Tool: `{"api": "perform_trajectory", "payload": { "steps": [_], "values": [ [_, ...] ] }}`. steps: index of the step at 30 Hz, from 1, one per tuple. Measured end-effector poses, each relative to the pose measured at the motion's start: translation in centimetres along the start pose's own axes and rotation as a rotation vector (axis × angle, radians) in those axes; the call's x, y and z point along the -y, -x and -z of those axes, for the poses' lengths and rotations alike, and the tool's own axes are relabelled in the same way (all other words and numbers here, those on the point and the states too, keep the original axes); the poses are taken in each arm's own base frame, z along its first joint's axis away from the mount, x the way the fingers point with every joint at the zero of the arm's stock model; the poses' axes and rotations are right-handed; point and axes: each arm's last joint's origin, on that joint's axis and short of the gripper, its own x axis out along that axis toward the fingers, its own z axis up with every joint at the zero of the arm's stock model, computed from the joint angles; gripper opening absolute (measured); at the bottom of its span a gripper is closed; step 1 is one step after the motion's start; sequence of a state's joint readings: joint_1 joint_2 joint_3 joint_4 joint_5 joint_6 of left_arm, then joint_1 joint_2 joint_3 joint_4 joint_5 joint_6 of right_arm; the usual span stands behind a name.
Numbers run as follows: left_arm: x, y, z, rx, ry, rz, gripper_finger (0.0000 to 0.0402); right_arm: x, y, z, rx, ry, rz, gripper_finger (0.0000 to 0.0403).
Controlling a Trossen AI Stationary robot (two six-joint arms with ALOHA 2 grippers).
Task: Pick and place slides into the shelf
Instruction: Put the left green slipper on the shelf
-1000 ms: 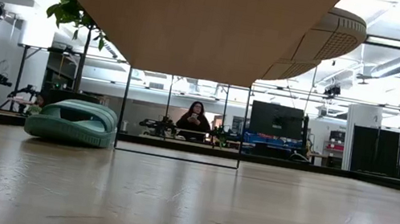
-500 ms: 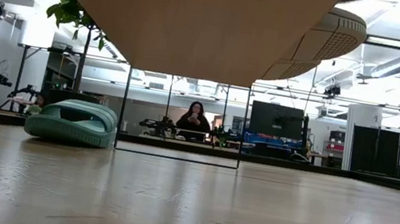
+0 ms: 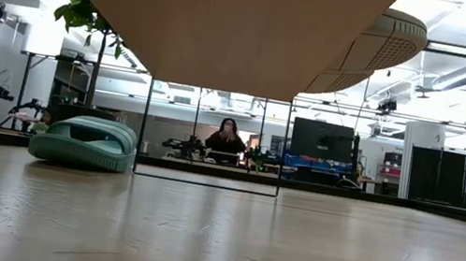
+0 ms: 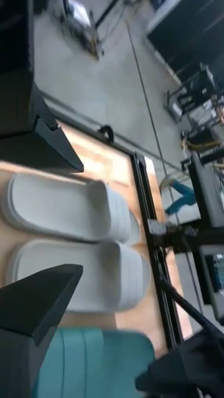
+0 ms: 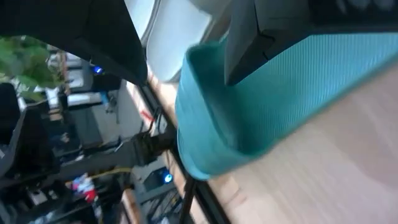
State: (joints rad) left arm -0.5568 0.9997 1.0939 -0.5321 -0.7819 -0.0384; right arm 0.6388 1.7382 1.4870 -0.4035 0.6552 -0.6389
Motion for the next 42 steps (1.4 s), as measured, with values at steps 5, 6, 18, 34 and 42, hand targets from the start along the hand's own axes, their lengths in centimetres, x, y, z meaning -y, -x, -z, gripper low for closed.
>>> {"api": "perform_trajectory", "payload": {
  "steps": [5, 6, 18, 34, 42],
  "values": [
    [-0.1, 0.2, 0.0, 0.005, 0.014, 0.019, 0.0238, -0.6, -0.8, 0.4, 0.029, 0.031, 0.031, 0.0205],
    [-0.2, 0.3, -0.1, 0.007, 0.016, 0.02, 0.0238, -0.6, -0.9, 0.5, 0.03, 0.034, 0.035, 0.0205],
    [-0.2, 0.3, 0.0, 0.007, 0.016, 0.021, 0.0238, -0.5, -2.4, 1.7, 0.044, 0.058, 0.057, 0.0205],
    [-0.2, 0.3, 0.1, 0.006, 0.015, 0.021, 0.0238, 1.7, -4.6, 3.7, 0.093, -0.005, -0.039, 0.0205],
    [-0.2, 0.3, 0.1, 0.005, 0.014, 0.02, 0.0238, 2.1, -5.0, 4.3, 0.102, -0.01, -0.069, 0.0202]
  ]
}}
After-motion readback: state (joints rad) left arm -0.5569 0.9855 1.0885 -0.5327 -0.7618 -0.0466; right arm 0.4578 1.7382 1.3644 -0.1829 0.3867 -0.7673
